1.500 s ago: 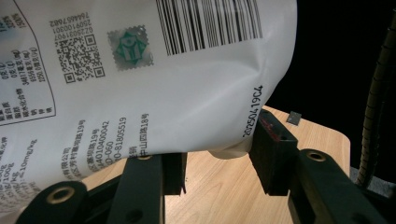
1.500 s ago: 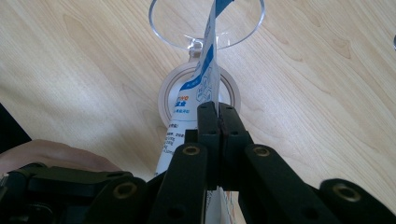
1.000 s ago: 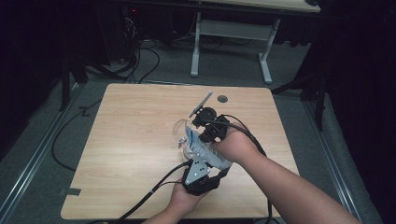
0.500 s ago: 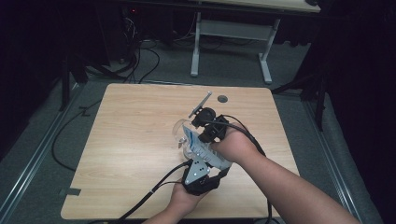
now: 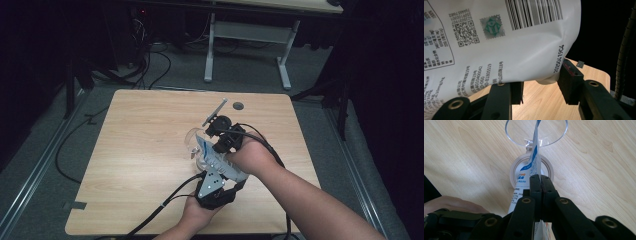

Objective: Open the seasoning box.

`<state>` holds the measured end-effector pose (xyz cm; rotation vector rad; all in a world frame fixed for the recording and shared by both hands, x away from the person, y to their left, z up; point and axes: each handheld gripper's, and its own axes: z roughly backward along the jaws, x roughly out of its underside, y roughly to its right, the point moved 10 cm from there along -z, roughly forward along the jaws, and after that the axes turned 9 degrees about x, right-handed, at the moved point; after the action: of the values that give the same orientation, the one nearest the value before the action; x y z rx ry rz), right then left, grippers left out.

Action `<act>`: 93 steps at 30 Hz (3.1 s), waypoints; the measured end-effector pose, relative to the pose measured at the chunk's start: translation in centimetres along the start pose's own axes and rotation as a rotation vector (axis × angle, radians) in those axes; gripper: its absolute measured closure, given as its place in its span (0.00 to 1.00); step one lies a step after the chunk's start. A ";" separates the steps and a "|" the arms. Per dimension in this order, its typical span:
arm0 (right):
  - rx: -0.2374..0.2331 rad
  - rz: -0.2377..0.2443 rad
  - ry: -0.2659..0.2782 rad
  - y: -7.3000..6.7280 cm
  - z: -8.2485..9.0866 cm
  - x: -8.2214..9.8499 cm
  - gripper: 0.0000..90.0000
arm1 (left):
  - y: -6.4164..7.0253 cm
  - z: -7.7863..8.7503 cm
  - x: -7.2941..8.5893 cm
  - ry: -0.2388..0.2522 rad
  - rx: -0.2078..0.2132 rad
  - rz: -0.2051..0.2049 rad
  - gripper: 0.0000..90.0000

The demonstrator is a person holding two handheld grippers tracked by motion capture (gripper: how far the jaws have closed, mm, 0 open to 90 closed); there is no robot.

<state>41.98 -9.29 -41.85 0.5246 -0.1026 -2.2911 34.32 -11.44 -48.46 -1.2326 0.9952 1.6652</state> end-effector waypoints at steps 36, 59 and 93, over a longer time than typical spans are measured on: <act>0.000 0.004 0.000 -0.1 -0.3 -0.2 1.00 | 0.0 0.1 0.0 -0.001 0.002 0.000 0.65; -0.006 -0.010 0.006 -0.2 0.1 0.1 1.00 | 0.2 0.1 0.3 -0.006 0.008 -0.017 0.65; -0.020 -0.018 0.001 -0.4 0.2 1.1 1.00 | 0.3 0.2 2.3 -0.039 0.018 -0.036 0.65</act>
<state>40.91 -9.82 -42.14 0.5178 -0.0744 -2.3073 33.56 -11.01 -50.59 -1.1956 0.9571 1.6430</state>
